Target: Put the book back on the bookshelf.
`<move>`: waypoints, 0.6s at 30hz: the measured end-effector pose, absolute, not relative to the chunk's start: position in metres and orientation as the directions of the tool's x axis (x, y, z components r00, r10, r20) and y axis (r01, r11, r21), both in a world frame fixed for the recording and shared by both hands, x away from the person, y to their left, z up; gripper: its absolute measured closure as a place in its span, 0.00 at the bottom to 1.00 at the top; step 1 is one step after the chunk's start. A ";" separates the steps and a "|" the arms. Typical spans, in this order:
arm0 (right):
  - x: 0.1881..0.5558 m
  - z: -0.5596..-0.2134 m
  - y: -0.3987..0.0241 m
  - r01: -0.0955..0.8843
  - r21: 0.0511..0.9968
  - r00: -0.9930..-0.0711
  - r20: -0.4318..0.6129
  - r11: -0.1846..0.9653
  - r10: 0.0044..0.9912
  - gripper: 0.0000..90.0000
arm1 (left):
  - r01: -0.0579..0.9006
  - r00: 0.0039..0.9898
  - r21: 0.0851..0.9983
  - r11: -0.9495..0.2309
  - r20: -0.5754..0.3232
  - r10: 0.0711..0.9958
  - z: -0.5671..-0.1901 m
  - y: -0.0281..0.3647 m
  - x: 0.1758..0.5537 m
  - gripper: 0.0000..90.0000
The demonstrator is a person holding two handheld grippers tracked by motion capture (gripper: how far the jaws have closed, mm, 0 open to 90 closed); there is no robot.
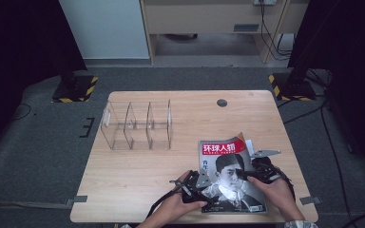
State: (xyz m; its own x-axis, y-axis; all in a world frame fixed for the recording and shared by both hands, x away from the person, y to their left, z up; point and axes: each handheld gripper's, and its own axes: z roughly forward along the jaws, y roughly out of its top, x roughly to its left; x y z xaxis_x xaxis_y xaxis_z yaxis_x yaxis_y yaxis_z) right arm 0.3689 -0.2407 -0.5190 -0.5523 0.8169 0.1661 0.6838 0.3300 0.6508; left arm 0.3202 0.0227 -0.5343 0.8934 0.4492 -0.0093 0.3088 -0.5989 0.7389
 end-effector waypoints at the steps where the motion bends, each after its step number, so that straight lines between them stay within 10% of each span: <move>1: 0.369 -0.519 -0.241 0.688 0.650 -0.544 0.167 0.323 0.822 0.62 | 0.309 0.893 0.740 -0.598 -0.010 0.449 -0.534 0.023 0.320 0.13; 12: 0.367 -0.519 -0.235 0.674 0.647 -0.565 0.142 0.356 0.813 0.47 | 0.307 0.896 0.739 -0.600 -0.013 0.444 -0.535 0.022 0.320 0.11; 18: 0.366 -0.517 -0.238 0.667 0.654 -0.549 0.108 0.356 0.829 0.72 | 0.290 0.910 0.733 -0.615 -0.013 0.414 -0.535 0.022 0.320 0.04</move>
State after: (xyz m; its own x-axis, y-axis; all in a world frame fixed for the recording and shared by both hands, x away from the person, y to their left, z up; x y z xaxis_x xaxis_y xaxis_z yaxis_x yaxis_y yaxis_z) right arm 0.3663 -0.2379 -0.5175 -0.5487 0.8290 0.1084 0.6674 0.3563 0.6539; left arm 0.3200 0.0223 -0.5347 0.9100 0.4145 -0.0127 0.2903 -0.6149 0.7332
